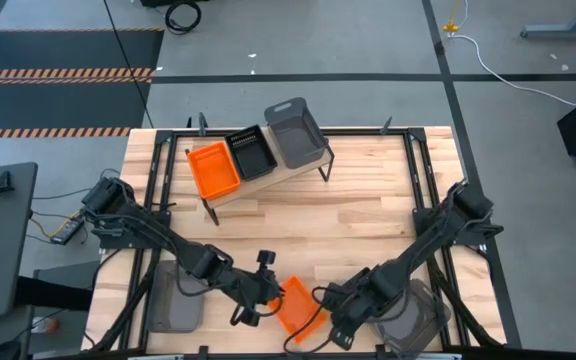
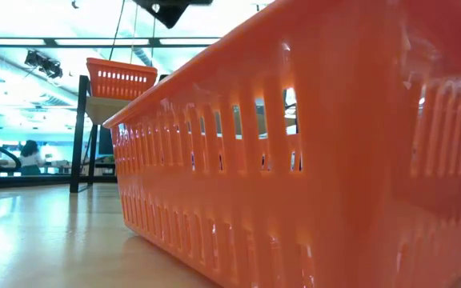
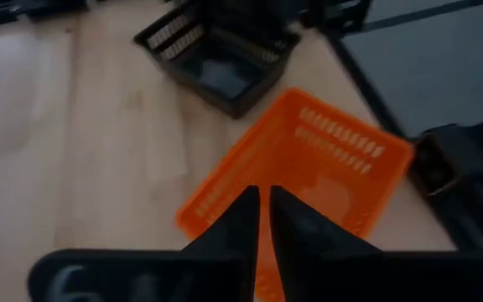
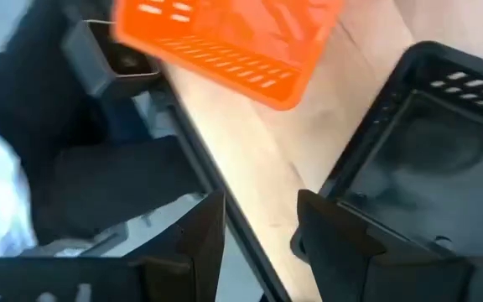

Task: Stack baskets on shelf by color
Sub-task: Stack the black bin on top of the black bin on the shelf

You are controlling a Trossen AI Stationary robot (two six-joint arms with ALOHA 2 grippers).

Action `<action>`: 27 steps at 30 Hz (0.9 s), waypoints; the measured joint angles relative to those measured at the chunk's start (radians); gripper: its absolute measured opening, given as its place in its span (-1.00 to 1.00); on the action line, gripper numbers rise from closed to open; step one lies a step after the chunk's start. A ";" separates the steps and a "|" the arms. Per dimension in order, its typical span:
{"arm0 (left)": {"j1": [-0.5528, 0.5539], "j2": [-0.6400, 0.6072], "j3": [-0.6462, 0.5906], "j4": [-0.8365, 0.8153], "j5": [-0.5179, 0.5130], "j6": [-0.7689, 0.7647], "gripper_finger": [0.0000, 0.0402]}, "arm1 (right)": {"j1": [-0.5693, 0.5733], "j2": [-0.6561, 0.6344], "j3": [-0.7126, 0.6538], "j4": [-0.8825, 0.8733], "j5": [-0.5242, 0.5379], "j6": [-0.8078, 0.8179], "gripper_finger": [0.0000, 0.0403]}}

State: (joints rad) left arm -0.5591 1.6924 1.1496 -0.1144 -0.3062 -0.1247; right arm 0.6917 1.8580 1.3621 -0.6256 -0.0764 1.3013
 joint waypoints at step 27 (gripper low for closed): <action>-0.208 0.000 0.000 0.033 -0.099 -0.187 -0.92 | 0.006 0.179 0.222 -0.338 0.133 0.087 -0.22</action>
State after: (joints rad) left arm -0.7675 1.6924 1.1500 -0.0811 -0.4054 -0.3114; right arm 0.6975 2.0366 1.5837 -0.9639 0.0570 1.3884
